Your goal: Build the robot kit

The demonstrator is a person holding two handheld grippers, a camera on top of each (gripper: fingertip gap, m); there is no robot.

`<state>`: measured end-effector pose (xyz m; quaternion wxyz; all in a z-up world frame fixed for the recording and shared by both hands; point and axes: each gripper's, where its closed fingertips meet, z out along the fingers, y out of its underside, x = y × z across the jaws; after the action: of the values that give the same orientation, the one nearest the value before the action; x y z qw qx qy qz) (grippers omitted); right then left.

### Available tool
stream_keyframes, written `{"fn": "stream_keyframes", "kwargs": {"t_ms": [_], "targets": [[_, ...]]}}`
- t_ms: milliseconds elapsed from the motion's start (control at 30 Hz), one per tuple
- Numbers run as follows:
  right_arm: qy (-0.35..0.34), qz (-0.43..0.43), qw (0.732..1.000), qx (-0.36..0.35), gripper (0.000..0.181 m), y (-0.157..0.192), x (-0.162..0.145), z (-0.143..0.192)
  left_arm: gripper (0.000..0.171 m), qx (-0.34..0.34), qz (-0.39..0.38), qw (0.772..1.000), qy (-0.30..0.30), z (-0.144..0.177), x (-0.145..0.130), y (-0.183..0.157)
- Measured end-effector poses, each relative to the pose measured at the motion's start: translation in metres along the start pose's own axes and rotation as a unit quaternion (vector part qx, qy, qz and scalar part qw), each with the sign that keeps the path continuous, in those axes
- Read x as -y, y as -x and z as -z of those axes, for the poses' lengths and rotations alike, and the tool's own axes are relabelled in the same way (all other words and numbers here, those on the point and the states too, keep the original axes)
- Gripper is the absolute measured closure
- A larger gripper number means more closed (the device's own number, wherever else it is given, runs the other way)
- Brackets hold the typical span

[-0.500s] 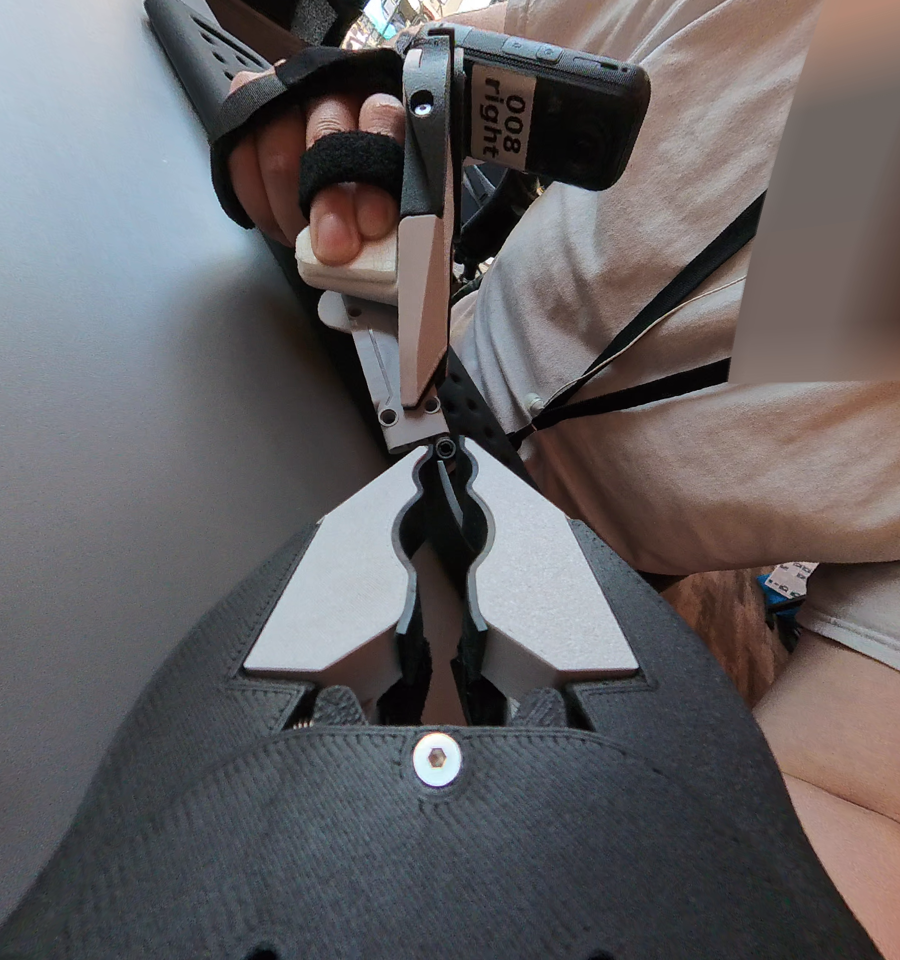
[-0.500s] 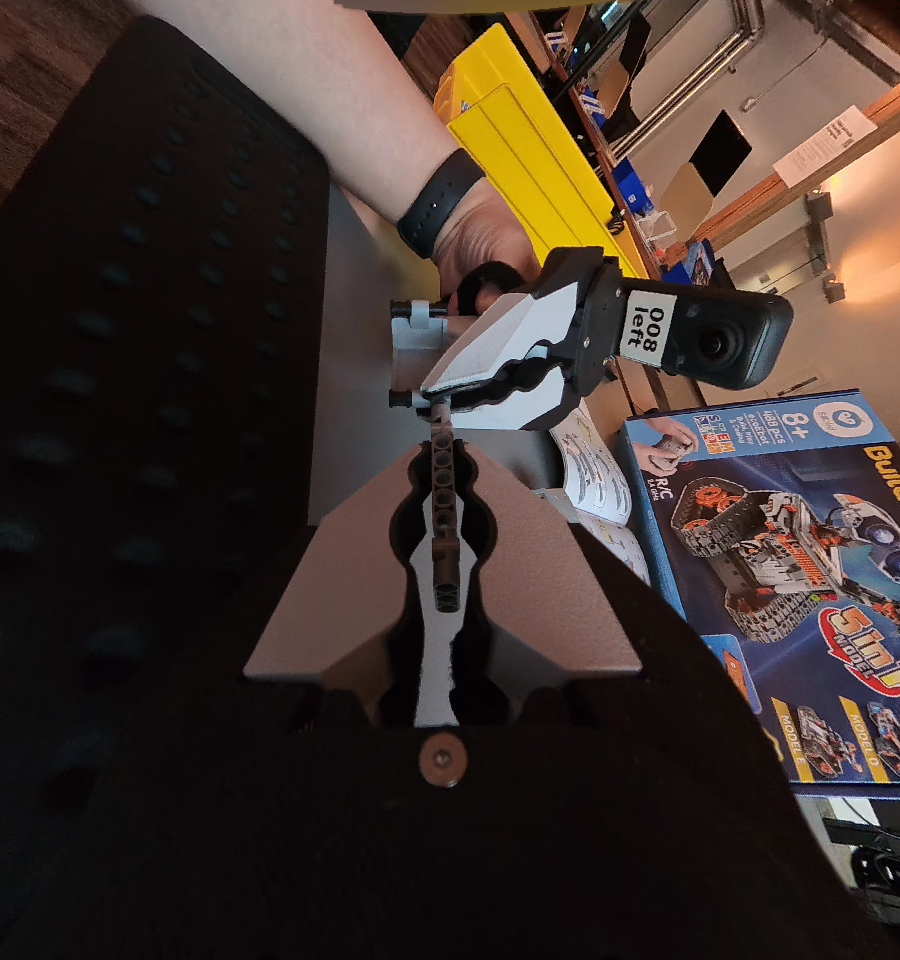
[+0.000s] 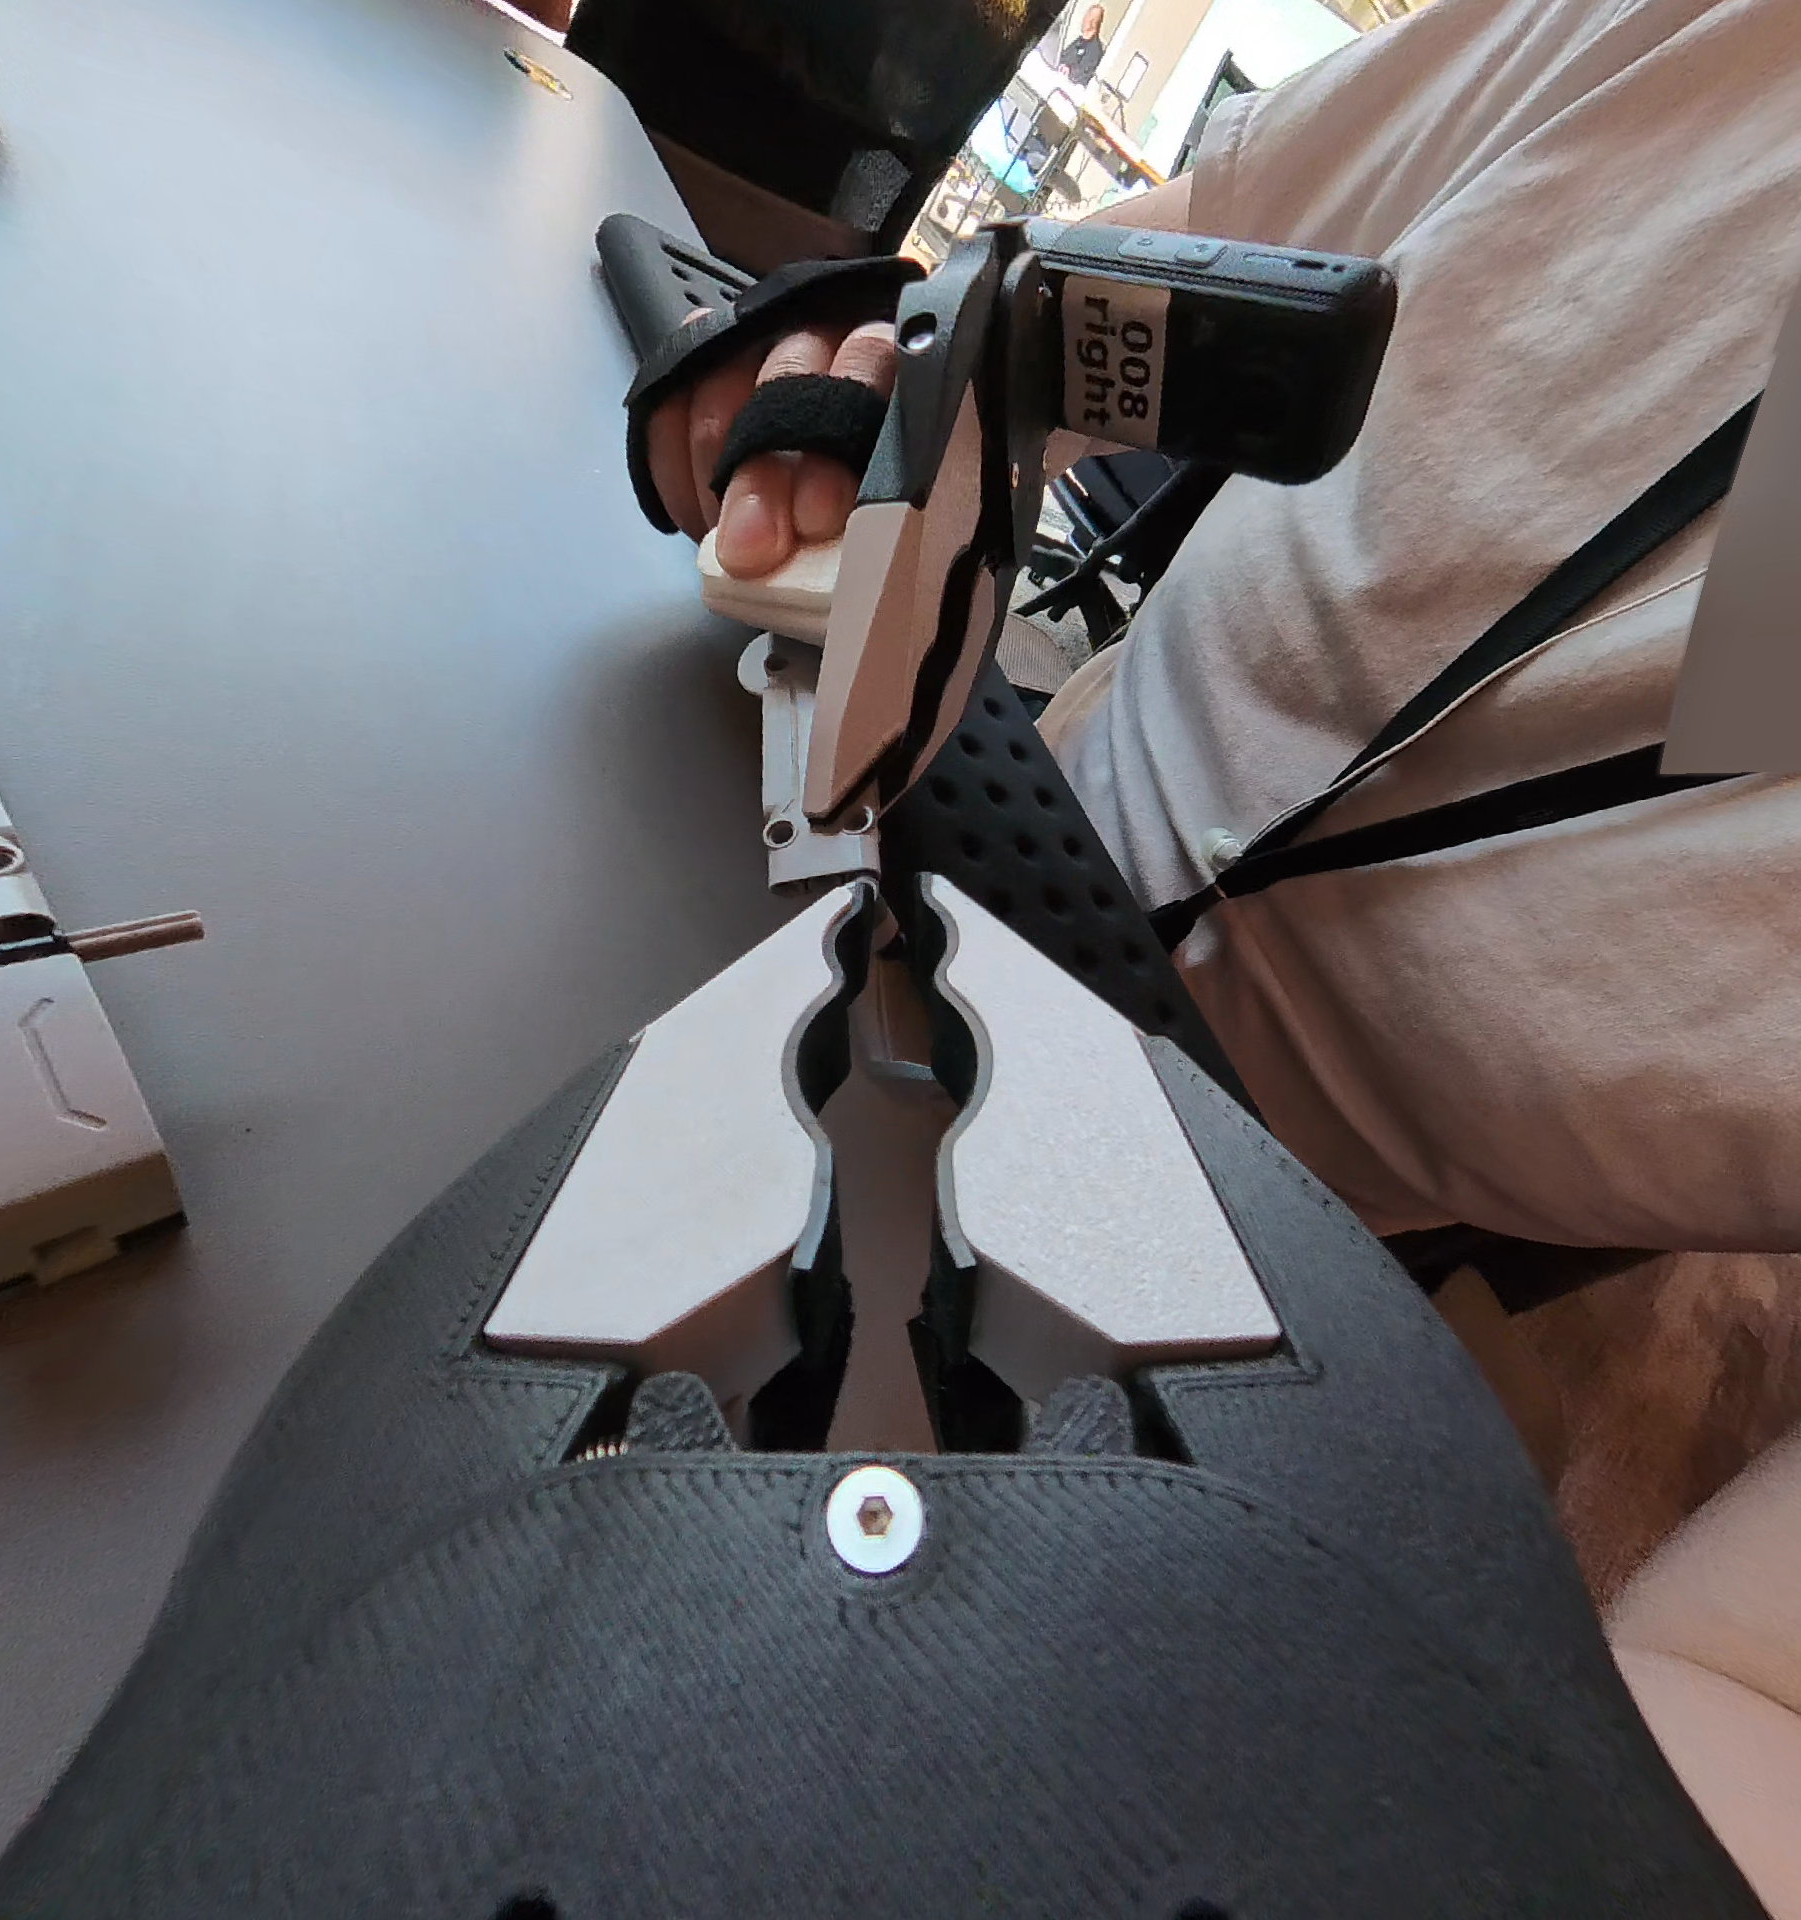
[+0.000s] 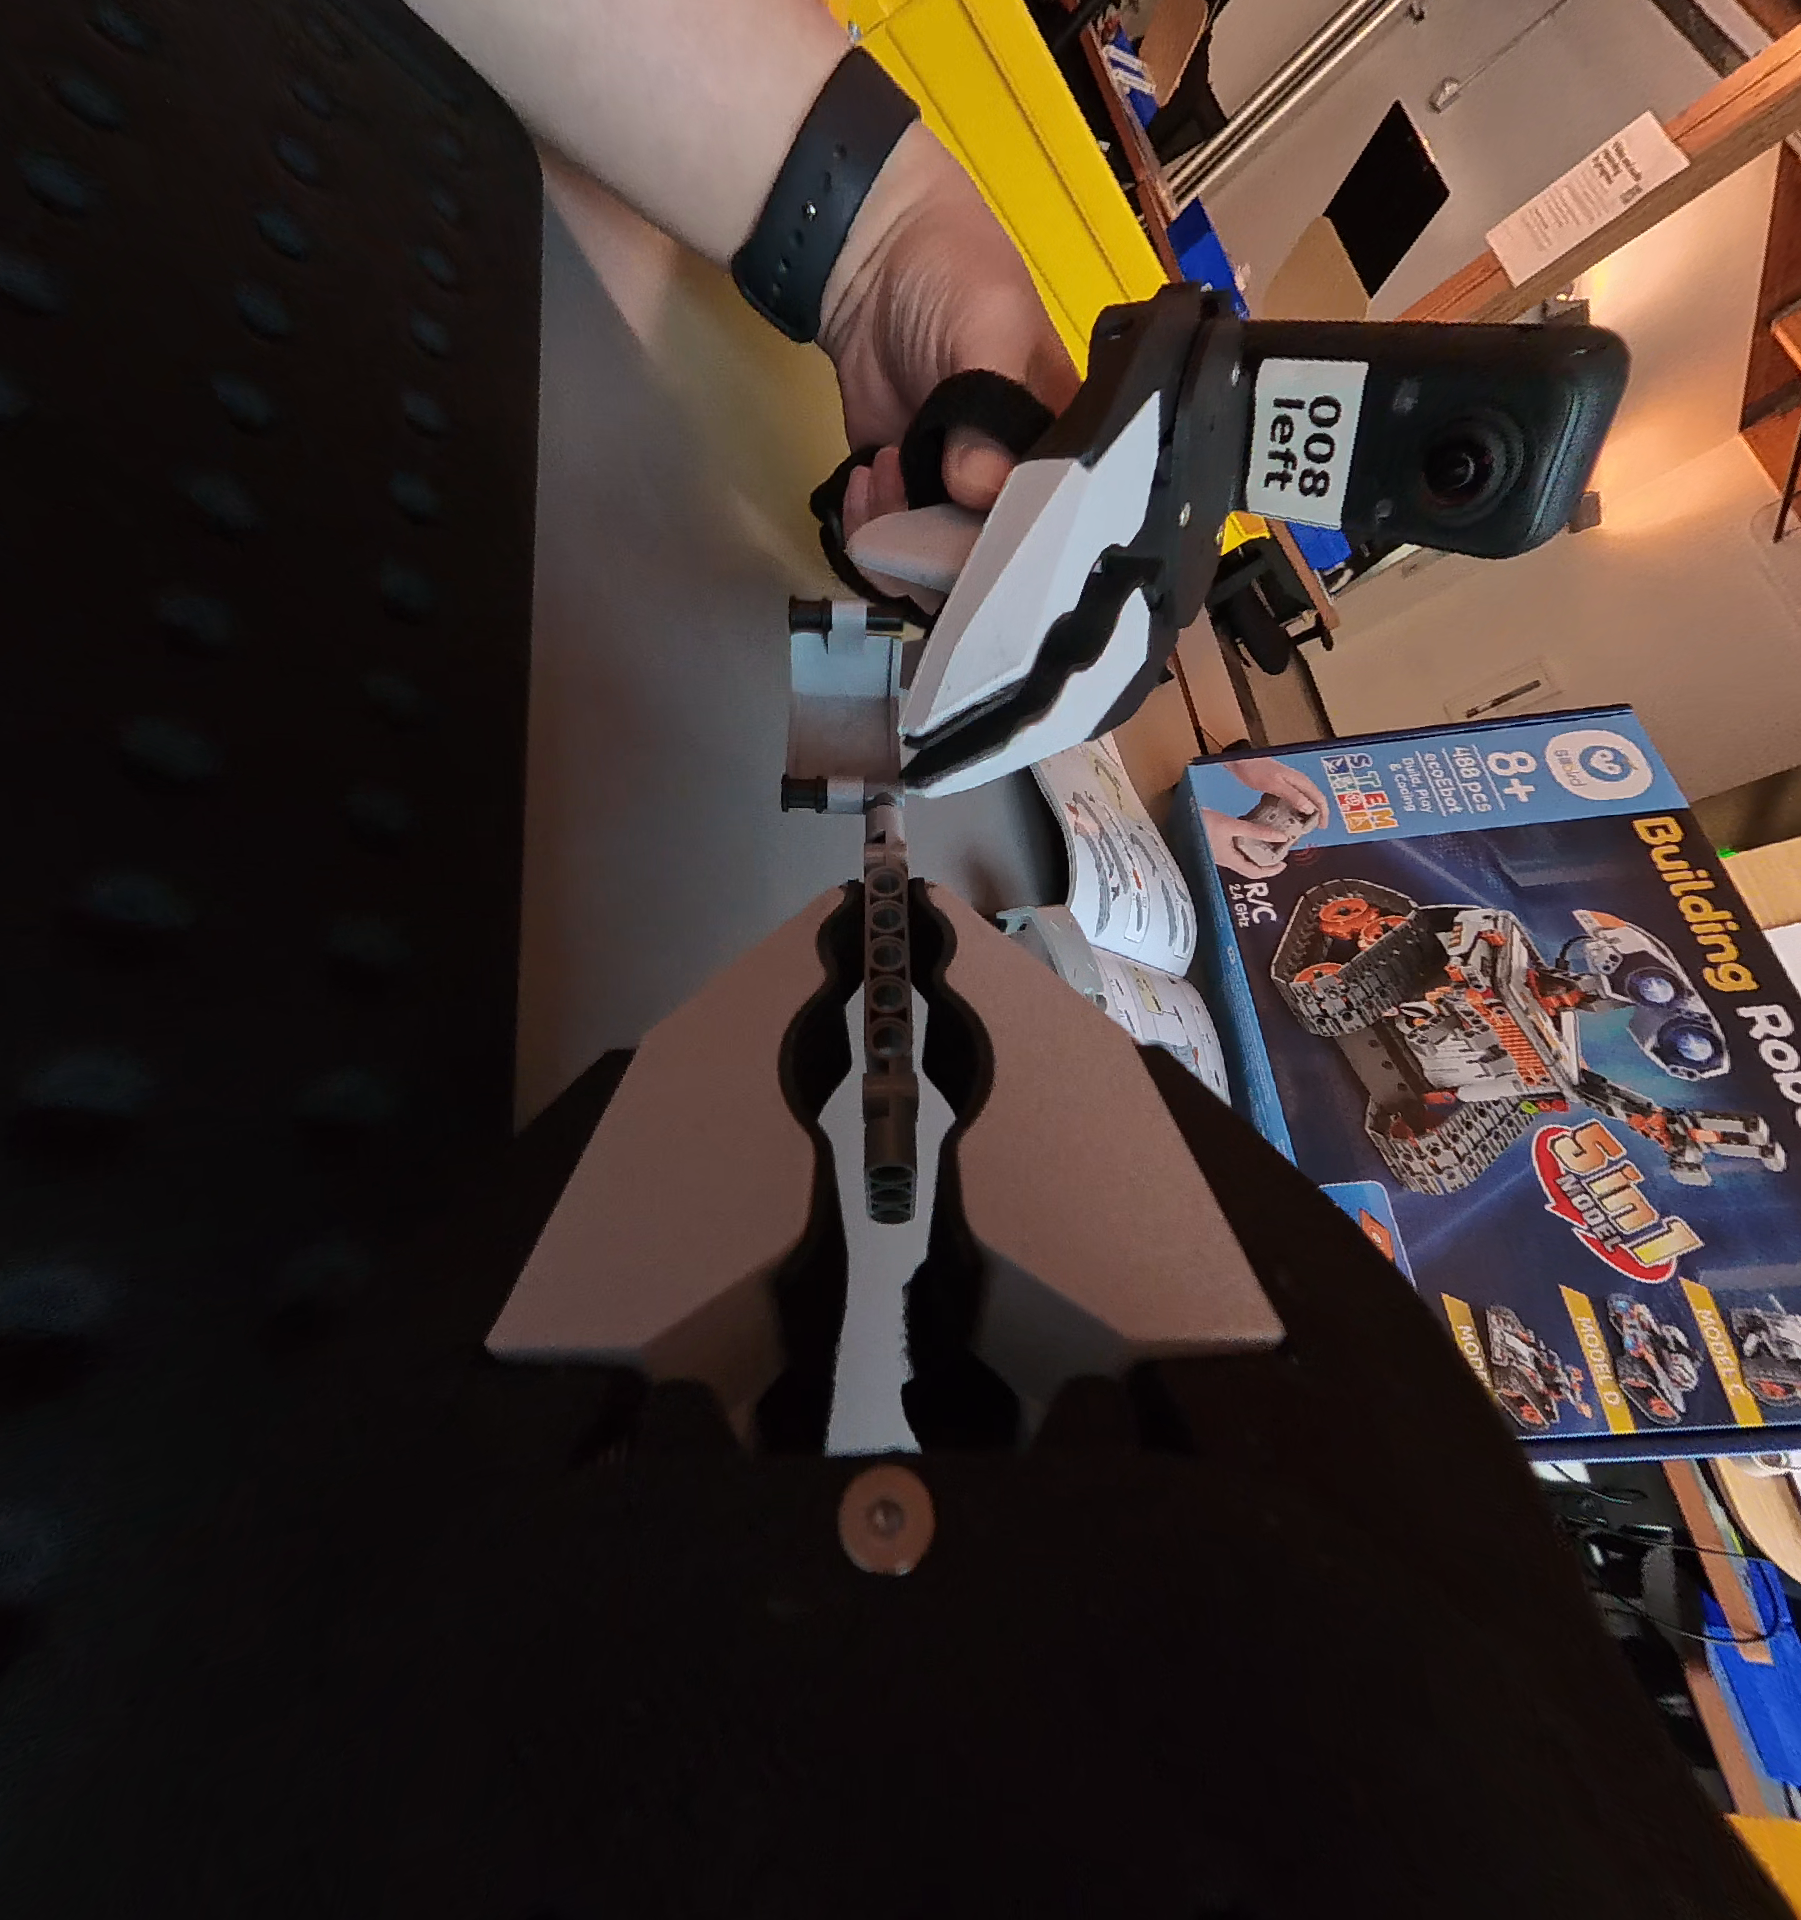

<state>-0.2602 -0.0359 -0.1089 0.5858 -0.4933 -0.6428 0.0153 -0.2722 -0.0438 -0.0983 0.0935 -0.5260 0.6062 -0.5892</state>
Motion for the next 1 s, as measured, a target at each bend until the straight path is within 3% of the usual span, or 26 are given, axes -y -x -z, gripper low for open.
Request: {"fn": "stream_keyframes", "kwargs": {"t_ms": [133,267,367,533,767,900,1000], "targets": [[0.01,0.005,1.0,-0.011,0.175,-0.003,-0.003,0.0,0.163,0.024,-0.007,1.0,0.0,0.001,0.002,0.006],[0.009,0.001,1.0,-0.022,0.175,-0.008,-0.003,0.0,0.14,0.088,-0.043,0.995,0.003,0.002,0.005,0.018],[0.007,0.004,1.0,-0.026,0.175,-0.01,-0.002,0.0,0.155,0.065,-0.044,0.996,0.029,-0.005,-0.005,0.013],[0.01,0.002,1.0,-0.027,0.174,-0.011,-0.003,0.001,0.16,0.064,-0.04,0.997,0.028,-0.008,-0.004,0.016],[-0.018,-0.19,0.981,0.044,0.175,-0.016,-0.006,0.003,0.16,0.155,-0.145,0.976,0.053,-0.005,0.005,0.024],[-0.04,-0.313,0.944,0.1,0.175,-0.024,-0.008,0.0,0.16,0.225,-0.203,0.95,0.069,0.002,0.013,0.03],[-0.054,-0.406,0.898,0.162,0.175,-0.029,-0.011,-0.005,0.16,0.247,-0.2,0.946,0.064,0.008,0.015,0.035]]}}
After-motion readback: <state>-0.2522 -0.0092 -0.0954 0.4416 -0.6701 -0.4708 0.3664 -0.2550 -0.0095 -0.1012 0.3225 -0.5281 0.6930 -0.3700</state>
